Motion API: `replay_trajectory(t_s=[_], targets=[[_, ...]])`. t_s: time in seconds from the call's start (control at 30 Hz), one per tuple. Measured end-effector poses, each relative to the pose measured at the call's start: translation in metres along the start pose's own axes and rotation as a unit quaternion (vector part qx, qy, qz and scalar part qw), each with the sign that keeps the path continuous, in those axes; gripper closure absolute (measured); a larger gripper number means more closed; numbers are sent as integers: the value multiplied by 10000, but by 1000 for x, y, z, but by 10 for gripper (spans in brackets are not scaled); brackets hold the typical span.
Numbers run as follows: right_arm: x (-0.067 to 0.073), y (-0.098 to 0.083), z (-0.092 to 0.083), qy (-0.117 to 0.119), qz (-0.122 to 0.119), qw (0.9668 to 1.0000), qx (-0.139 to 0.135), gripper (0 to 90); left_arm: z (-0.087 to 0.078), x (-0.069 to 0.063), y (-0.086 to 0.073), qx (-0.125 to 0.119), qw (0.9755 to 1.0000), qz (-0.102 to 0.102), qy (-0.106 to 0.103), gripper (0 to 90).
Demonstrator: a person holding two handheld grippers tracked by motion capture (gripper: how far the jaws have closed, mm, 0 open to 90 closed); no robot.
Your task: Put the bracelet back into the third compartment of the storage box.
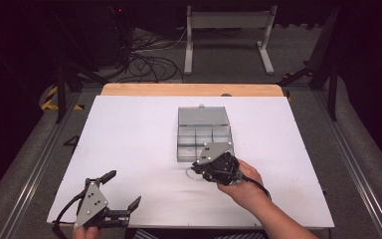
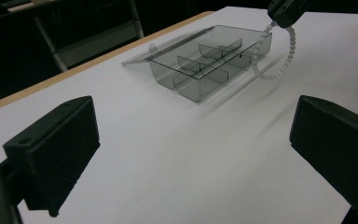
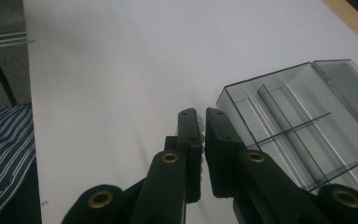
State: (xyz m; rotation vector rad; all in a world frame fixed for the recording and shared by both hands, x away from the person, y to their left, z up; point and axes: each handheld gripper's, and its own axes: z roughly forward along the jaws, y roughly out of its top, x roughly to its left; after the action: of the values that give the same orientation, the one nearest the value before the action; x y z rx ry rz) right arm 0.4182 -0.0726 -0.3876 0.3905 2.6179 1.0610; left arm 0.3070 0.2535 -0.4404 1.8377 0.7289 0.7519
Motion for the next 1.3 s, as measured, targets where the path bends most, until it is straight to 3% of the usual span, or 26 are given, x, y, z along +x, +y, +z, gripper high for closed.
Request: replay_trajectory(t_s=[0.8,1.3], targets=[[-18,9,-23,-207,303,9983,-443,856,0,0,0,-3,10000,2,5,19],[-42,18,-36,-372,570,9967,-438,856,-1,1,0,8,10000,41,23,19]])
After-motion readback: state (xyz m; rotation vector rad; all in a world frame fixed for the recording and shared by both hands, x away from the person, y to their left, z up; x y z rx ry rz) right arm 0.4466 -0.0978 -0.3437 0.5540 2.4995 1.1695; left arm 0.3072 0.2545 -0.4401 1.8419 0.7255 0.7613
